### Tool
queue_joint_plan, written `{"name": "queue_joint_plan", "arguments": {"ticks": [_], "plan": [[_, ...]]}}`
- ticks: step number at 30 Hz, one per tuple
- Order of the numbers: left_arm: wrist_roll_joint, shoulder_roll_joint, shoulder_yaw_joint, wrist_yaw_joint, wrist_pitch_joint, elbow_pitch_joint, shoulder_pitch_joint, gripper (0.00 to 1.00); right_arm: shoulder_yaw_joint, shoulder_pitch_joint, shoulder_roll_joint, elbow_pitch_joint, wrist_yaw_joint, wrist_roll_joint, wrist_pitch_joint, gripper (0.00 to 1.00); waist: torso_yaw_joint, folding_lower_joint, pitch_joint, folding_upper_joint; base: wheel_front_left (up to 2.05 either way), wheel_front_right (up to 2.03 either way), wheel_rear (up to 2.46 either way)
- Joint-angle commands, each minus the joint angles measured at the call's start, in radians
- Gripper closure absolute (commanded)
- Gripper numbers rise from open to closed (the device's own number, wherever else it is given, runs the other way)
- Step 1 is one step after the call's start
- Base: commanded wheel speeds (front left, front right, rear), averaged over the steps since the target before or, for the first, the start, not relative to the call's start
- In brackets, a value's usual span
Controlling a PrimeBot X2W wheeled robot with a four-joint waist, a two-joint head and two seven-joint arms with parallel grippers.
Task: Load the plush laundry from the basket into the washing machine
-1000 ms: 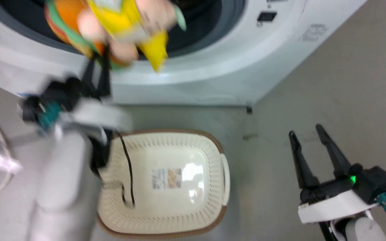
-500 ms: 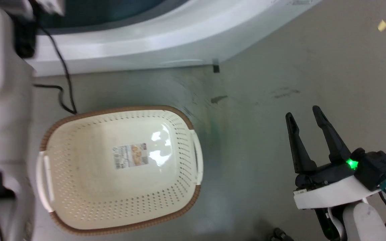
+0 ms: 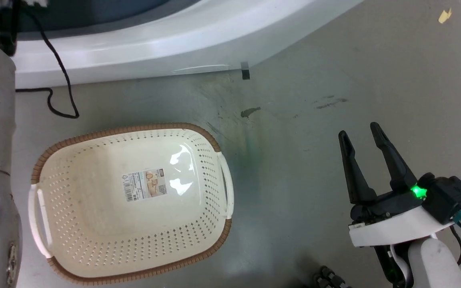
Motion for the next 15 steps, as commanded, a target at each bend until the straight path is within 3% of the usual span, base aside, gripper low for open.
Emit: {"name": "queue_joint_plan", "arguments": {"ticks": [1,7,15], "plan": [[-0.004,-0.003,-0.003,0.000,-0.012,0.028,0.005,0.00,-0.003,-0.023,0.000,0.003,-0.001,0.000,-0.005,0.00,0.007,-0.0001,-0.013,0.0000,0.00,0.00,0.00],[-0.017,-0.029,-0.013,-0.001,-0.093,0.086,0.048,0.00,-0.015,-0.014,0.000,0.009,-0.001,-0.028,-0.005,0.00,0.036,-0.0001,-0.090,0.0000,0.00,0.00,0.00],[-0.070,-0.096,-0.005,-0.023,-0.216,0.090,0.215,0.00,-0.030,0.037,0.000,0.019,-0.001,-0.078,-0.005,0.00,0.098,-0.0001,-0.280,0.0000,0.00,0.00,0.00]]}}
